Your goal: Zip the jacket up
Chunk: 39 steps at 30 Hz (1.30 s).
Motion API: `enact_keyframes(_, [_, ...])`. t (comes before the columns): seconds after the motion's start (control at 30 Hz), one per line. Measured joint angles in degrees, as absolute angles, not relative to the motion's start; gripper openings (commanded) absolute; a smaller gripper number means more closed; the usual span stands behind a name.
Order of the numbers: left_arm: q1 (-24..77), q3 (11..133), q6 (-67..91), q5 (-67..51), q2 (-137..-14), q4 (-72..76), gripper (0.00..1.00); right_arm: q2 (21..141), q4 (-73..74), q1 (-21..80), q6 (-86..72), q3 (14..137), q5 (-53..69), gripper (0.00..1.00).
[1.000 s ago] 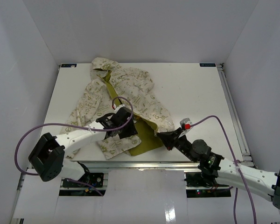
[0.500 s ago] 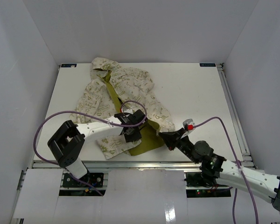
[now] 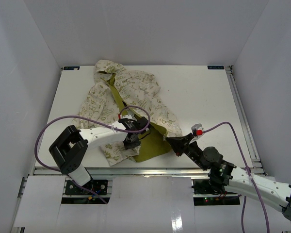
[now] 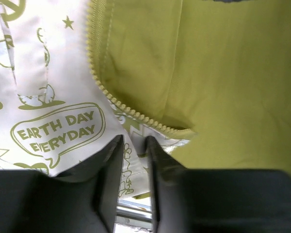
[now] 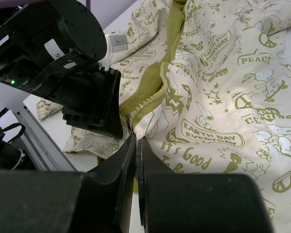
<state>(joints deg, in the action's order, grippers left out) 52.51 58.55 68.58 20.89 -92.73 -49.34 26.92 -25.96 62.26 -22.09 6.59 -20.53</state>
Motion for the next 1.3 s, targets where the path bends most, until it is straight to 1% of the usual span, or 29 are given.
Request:
enact_keyframes(0.17, [52.5,58.4,69.0,21.3,-91.7,-49.3,0.46,26.7,-25.8,62.3,-22.1,6.5,-20.7,0.08])
enact_keyframes(0.3, [52.5,58.4,69.9,21.1,-91.4,-49.0,0.45,26.6,-25.7,62.3,-22.1,6.5,-20.7,0.08])
enact_keyframes(0.63, [53.2,58.0,79.0,20.8,-88.4,-49.8,0.45,25.9,-25.4,62.3,-22.1,5.8,-20.9,0.08])
enact_keyframes(0.97, [59.2,63.6,83.7,22.6,-91.7,-53.3,0.44,25.1,-25.1,62.3,-22.1,5.7,-21.1,0.08])
enact_keyframes(1.3, [59.7,65.2,87.6,24.7,-97.6,-56.8,0.46,23.3,-23.8,62.3,-22.1,5.7,-21.2,0.08])
